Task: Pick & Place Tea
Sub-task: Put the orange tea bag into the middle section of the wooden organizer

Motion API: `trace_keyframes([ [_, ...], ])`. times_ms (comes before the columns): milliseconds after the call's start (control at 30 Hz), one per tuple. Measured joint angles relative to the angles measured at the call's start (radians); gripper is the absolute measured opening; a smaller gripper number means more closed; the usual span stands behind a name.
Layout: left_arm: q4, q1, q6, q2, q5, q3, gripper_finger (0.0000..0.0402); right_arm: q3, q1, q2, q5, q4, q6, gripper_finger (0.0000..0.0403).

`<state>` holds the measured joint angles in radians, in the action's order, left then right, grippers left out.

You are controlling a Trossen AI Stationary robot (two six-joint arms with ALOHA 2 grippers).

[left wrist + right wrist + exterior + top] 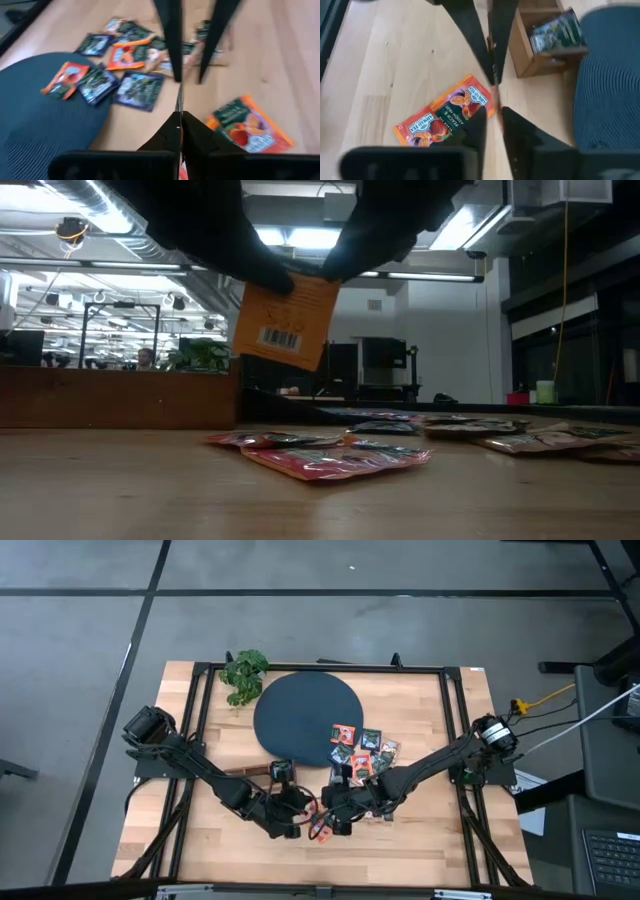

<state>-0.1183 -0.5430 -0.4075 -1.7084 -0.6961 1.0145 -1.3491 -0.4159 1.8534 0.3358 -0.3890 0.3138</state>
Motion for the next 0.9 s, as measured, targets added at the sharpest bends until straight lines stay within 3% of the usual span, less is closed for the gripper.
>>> trace_keyframes([
  [233,-0.009,-0.014,-0.119,0.000,-0.084,0.000,0.0002,0.000,0.002,0.000,0.067,-0.104,0.161,0.0179],
  [400,-0.014,-0.051,-0.178,0.040,-0.235,0.000,0.0002,0.001,-0.007,0.000,0.174,-0.170,0.168,0.0221],
  [533,-0.012,-0.104,-0.177,0.110,-0.401,-0.011,0.0002,0.002,-0.034,-0.003,0.312,-0.199,0.109,0.0232],
  [667,-0.012,-0.139,-0.210,0.209,-0.491,-0.065,0.0002,0.009,-0.039,-0.019,0.398,-0.264,0.098,0.0234],
  [767,0.053,-0.142,-0.218,0.276,-0.504,-0.126,0.0002,0.064,-0.038,-0.062,0.431,-0.247,0.101,0.0234],
  [900,0.340,-0.109,-0.075,0.345,-0.435,-0.246,0.0002,0.223,-0.039,-0.159,0.406,-0.056,0.099,0.0234],
])
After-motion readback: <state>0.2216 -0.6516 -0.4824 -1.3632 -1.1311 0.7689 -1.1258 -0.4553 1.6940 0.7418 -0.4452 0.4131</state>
